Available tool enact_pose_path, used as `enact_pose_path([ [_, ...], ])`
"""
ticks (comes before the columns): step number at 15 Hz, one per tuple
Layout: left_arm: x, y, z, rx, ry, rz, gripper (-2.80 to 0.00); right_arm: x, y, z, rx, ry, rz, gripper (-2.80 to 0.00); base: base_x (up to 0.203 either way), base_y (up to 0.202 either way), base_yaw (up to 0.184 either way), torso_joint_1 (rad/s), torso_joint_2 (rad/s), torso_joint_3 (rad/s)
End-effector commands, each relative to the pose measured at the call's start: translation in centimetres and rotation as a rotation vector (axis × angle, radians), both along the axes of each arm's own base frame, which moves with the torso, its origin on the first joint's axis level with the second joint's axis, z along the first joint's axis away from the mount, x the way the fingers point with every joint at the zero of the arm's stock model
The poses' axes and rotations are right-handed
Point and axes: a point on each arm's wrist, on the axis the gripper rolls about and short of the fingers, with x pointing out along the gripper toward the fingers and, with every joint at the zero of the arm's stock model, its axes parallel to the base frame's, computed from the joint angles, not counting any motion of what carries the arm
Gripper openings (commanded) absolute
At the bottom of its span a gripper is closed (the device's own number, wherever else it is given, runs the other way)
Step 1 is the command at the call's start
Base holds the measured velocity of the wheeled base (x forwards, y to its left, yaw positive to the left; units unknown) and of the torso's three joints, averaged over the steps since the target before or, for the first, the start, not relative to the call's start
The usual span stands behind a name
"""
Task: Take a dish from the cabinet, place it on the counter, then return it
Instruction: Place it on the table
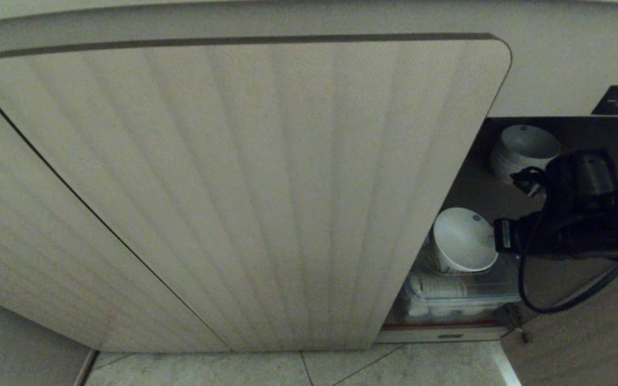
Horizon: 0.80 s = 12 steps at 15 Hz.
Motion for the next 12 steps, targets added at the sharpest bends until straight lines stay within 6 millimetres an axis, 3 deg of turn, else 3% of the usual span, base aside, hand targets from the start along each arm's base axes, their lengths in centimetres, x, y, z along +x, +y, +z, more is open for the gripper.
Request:
enact_pose_path([
  [1, 0.0, 0.0, 0.0, -0.001, 0.0, 0.001, -2.8, -0.5, 0.0, 0.0, -0.001, 0.011, 0.006, -2.8, 0.0, 0.0, 0.0, 0.0, 0.0, 0.0],
  [12, 0.0, 0.0, 0.0, -0.001, 0.001, 0.0, -2.8, -2.7, -0.2, -1.8, -0.011, 0.107, 0.006, -2.8, 0.0, 0.0, 0.0, 0.0, 0.0, 0.0],
])
